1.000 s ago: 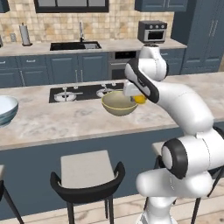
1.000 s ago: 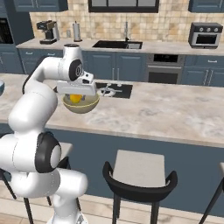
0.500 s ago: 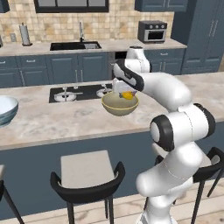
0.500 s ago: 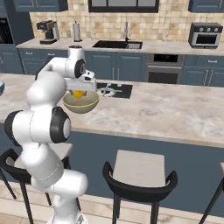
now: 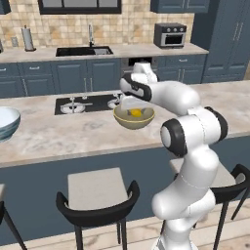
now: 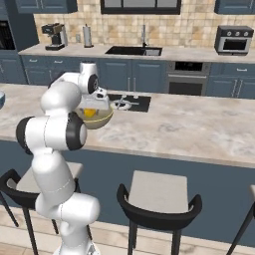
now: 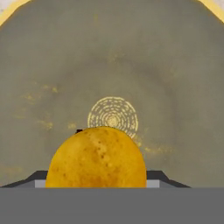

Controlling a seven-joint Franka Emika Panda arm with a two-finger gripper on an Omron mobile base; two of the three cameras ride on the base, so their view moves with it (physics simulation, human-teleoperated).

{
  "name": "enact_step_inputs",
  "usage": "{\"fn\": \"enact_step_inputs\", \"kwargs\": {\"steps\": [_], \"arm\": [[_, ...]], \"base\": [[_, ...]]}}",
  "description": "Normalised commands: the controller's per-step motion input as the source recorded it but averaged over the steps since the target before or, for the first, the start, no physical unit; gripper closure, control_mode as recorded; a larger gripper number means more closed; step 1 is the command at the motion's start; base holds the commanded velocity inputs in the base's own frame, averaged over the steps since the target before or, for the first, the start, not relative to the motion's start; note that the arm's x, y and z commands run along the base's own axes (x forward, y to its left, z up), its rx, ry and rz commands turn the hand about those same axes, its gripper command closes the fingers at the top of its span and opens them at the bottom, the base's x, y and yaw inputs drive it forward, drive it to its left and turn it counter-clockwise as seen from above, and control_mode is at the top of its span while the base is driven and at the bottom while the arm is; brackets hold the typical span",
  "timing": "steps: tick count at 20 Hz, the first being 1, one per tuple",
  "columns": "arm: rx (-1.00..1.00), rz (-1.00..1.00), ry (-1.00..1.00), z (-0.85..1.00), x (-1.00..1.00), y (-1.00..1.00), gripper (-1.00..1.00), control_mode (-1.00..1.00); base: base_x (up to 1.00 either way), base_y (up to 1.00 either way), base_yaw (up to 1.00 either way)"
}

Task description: Take the fruits from the plate on the dining counter and place two fruits in each bowl.

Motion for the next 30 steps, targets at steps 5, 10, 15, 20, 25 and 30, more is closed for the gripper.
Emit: {"fn": "enact_step_inputs", "kwargs": {"steps": [5, 10, 15, 20, 25, 30], "arm": [[0.00, 0.00, 0.06, -0.25, 0.00, 0.07, 1.00, -1.00], [0.00, 0.00, 0.02, -0.24, 0.00, 0.04, 1.00, -1.00], [0.00, 0.00, 0.01, -0.05, 0.00, 0.01, -1.00, -1.00], [0.00, 0.00, 0.00, 0.00, 0.00, 0.00, -1.00, -1.00], [0.00, 0.00, 0.00, 0.14, -0.03, 0.00, -1.00, -1.00], [0.00, 0.00, -0.07, 0.68, -0.42, 0.00, -1.00, -1.00]], "base": [[0.00, 0.00, 0.00], [0.00, 0.00, 0.00], [0.00, 0.00, 0.00], [0.00, 0.00, 0.00], [0.00, 0.00, 0.00], [0.00, 0.00, 0.00]]}}
